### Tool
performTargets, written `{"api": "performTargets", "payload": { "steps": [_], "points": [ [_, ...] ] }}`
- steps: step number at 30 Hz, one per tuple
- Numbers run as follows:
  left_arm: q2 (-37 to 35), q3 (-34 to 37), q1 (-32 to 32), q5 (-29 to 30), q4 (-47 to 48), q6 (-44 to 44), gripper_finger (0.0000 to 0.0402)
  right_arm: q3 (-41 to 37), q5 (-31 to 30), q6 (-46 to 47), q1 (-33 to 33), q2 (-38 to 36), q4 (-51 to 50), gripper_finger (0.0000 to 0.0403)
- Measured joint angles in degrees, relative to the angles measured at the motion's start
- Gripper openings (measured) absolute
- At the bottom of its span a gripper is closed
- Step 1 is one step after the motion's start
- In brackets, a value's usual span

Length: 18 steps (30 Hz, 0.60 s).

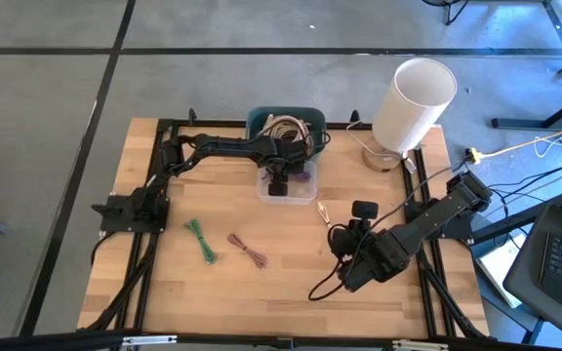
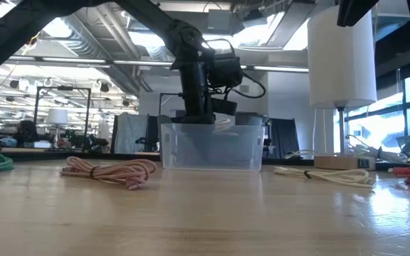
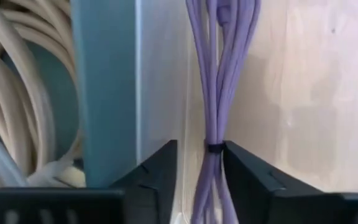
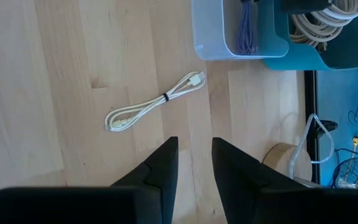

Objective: Pick & Place USB Port
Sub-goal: Put the purple charger cable into the transparent bin, then put the green charger cable into the transparent bin

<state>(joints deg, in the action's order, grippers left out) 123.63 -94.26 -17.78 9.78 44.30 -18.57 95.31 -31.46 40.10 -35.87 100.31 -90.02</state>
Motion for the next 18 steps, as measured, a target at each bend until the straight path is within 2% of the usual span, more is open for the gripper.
{"api": "performTargets", "payload": {
  "steps": [5, 10, 13, 18],
  "points": [
    [-0.1, 0.0, 0.2, -0.6, 0.5, 0.0, 0.0167, 0.0, 0.2, 0.0, 0.0, 0.0, 0.0, 0.01],
    [-0.1, -1.4, 0.6, -0.3, 2.9, -0.6, 0.0188, 0.0, 0.2, 0.0, 0.0, 0.0, 0.0, 0.0101],
    [-0.2, -4.6, 1.2, 1.0, 5.9, -0.4, 0.0192, 0.0, 0.2, 0.0, 0.0, 0.0, 0.0, 0.0101],
    [-0.2, -14.3, 3.0, 1.7, 16.9, 2.3, 0.0193, 0.0, 0.4, 0.2, 0.0, 0.0, 0.0, 0.0101]
  ]
}}
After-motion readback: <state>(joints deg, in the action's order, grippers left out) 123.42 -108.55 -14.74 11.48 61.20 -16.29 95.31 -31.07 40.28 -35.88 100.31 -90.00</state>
